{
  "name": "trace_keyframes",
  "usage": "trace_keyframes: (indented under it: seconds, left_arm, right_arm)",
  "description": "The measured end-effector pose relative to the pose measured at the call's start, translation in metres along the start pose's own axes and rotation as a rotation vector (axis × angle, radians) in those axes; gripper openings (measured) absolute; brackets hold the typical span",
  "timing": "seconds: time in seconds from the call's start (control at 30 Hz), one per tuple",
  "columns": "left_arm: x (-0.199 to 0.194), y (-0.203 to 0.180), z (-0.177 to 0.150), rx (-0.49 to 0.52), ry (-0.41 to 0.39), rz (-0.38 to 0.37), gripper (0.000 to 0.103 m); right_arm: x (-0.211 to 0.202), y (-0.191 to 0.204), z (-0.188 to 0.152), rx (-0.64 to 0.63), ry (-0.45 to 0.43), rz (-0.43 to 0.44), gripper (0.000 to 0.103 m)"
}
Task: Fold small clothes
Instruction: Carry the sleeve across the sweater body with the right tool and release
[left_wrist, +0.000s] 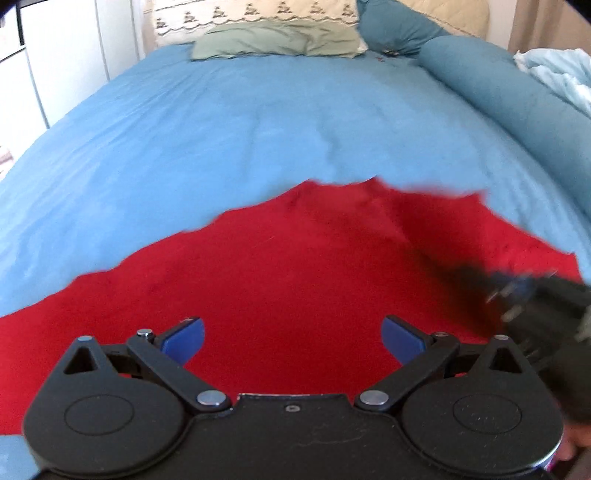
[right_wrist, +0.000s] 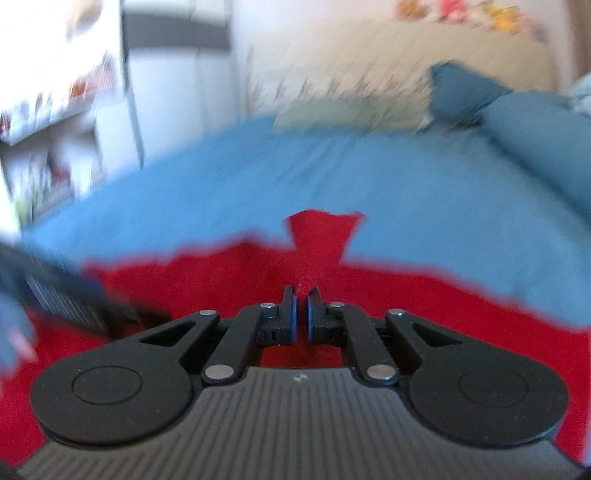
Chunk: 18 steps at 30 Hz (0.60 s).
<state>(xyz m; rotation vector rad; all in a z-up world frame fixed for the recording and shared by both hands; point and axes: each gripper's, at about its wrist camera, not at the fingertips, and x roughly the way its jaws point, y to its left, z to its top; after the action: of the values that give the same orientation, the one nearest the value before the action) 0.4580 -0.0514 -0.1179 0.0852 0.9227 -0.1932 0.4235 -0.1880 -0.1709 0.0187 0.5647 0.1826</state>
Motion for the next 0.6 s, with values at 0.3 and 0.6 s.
trace_keyframes:
  seconds: [0.3, 0.6]
  left_arm:
    - [0.013, 0.019, -0.017, -0.083, 0.003, -0.105, 0.103]
    - [0.021, -0.025, -0.024, -0.074, 0.019, -0.216, 0.098]
  right_arm:
    - [0.004, 0.033, -0.038, -0.133, 0.03, -0.008, 0.059]
    - [-0.049, -0.004, -0.039, -0.179, -0.007, -0.109, 0.103]
